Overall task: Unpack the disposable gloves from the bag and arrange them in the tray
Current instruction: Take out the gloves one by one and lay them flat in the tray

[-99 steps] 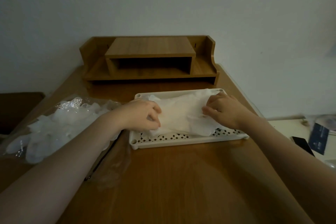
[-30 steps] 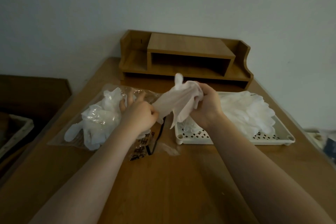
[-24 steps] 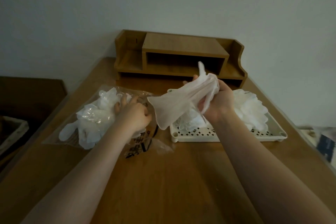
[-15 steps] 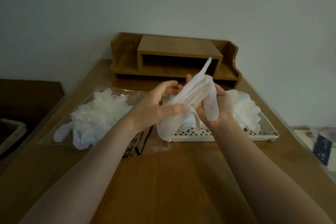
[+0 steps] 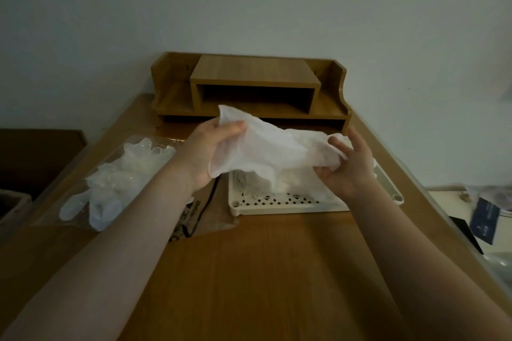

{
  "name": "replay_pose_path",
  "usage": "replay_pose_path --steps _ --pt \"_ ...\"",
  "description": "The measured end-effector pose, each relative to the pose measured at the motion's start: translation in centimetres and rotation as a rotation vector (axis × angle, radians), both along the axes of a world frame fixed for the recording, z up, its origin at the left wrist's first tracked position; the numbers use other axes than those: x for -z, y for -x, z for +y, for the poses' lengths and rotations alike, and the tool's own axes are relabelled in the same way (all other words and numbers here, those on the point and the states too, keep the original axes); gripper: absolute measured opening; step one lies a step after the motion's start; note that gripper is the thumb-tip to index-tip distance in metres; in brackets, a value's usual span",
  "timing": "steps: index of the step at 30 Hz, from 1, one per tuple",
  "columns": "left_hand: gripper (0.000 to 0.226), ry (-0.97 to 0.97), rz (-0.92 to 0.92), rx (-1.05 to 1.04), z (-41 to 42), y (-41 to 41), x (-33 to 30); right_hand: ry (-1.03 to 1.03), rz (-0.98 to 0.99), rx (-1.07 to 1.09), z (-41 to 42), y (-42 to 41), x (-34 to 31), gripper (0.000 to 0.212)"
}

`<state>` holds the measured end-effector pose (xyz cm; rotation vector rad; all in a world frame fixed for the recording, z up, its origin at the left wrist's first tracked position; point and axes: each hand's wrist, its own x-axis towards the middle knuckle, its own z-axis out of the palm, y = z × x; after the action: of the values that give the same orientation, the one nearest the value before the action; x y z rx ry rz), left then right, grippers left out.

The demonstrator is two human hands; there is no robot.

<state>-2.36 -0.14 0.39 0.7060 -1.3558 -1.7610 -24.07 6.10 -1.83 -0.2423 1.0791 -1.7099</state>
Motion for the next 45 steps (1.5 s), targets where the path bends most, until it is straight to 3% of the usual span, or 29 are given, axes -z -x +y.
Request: replay_pose_path --steps 4,7,9,11,18,21,23,24,27,28,32,38,42,45 --pt "0.023 -0.006 -0.003 0.099 0.3 2.6 -1.9 0.047 0.589 0.102 0.1 -0.3 -0.8 0.048" --pt "0.022 -0.001 -0.018 0.199 1.0 4.3 -3.1 0.289 1.011 -0.152 0.5 -0.2 -2.4 0.044" --pt "0.025 0.006 -0.017 0.246 1.3 5.1 -3.5 0.389 1.004 -0.52 0.2 0.3 -3.1 0.043" --pt "0.026 -0.006 -0.007 0.261 1.6 5.7 -3.6 0.433 0.885 -0.731 -0.1 1.0 -2.9 0.049" --pt "0.024 -0.067 -0.069 0.114 1.1 7.3 -2.1 0.39 0.575 -0.921 -0.4 7.1 -1.9 0.045" --pt "0.024 -0.105 -0.133 0.013 0.9 8.4 -1.2 0.334 0.51 -0.904 -0.7 9.8 -2.9 0.035" --pt "0.027 -0.117 -0.21 -0.059 0.7 9.3 -0.5 0.241 0.585 -0.845 -1.2 10.6 -3.7 0.019" --pt "0.028 -0.058 -0.321 -0.111 0.3 9.6 0.1 0.15 0.7 -0.798 -1.7 10.8 -3.6 0.015" --pt "0.031 0.373 -0.867 -0.277 -1.3 9.9 1.8 -0.145 1.197 -0.703 -4.0 10.4 -2.2 0.024" --pt "0.032 0.465 -0.975 -0.328 -1.7 10.0 2.5 -0.198 1.316 -0.683 -4.7 10.0 -1.8 0.021" --pt "0.024 0.582 -1.151 -0.384 -2.7 9.9 4.0 -0.247 1.693 -0.622 -6.5 9.3 -1.1 0.01" --pt "0.034 0.727 -1.336 -0.446 -3.5 9.1 4.7 -0.335 2.242 -0.567 -7.1 8.0 -2.5 0.019" --pt "0.034 0.755 -1.421 -0.441 -3.8 9.0 4.9 -0.545 2.159 -0.552 -6.6 8.9 -3.8 0.012" --pt "0.035 0.762 -1.469 -0.438 -3.9 9.0 5.1 -0.552 2.161 -0.397 -6.8 8.3 -2.2 0.013"
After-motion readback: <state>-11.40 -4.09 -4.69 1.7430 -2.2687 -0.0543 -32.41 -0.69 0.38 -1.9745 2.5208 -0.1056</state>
